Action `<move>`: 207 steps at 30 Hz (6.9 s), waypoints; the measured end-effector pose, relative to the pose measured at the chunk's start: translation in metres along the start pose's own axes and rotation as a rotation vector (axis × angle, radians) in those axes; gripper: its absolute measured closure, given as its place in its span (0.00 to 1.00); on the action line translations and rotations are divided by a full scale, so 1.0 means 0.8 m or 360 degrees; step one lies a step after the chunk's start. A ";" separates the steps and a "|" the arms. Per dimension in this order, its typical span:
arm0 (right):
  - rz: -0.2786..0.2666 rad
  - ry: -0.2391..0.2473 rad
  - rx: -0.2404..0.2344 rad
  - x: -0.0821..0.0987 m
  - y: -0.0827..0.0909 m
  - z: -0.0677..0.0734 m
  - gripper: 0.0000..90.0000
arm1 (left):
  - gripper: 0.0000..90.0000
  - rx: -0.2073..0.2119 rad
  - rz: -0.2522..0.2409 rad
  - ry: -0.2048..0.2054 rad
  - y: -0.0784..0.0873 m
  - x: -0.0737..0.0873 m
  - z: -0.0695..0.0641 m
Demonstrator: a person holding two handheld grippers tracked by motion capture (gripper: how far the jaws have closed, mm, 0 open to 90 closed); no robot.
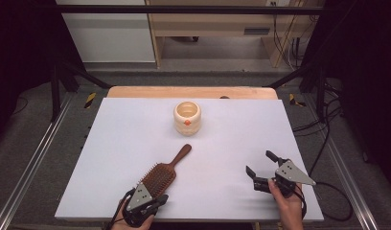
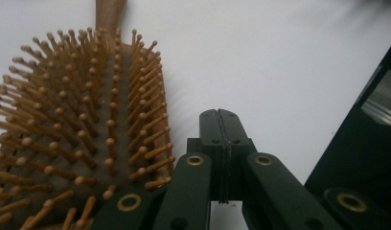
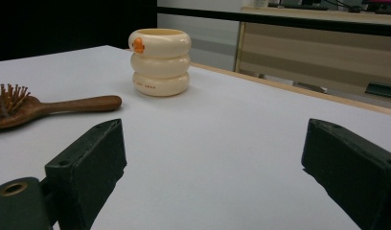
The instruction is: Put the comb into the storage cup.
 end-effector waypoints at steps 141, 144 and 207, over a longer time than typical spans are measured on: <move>-0.0015 -0.0002 -0.0019 -0.001 0.000 0.000 0.09 | 0.88 -0.0320 0.0211 0.0029 0.023 -0.069 0.140; -0.0017 -0.0004 -0.0017 -0.001 0.000 -0.001 0.09 | 0.75 -0.0339 0.0201 0.0013 0.030 -0.068 0.136; -0.0006 0.0010 -0.0007 -0.001 -0.001 0.000 0.08 | 0.11 -0.0087 0.0658 -0.0056 0.013 -0.035 0.097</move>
Point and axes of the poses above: each handheld gripper's, and its own axes: y roughly backward along the jaws, x roughly out of its underside, z roughly to its left, the point moved 9 cm from there along -y, roughly forward along the jaws, and after that the axes turned 5 degrees about z, right-handed, at the moved point
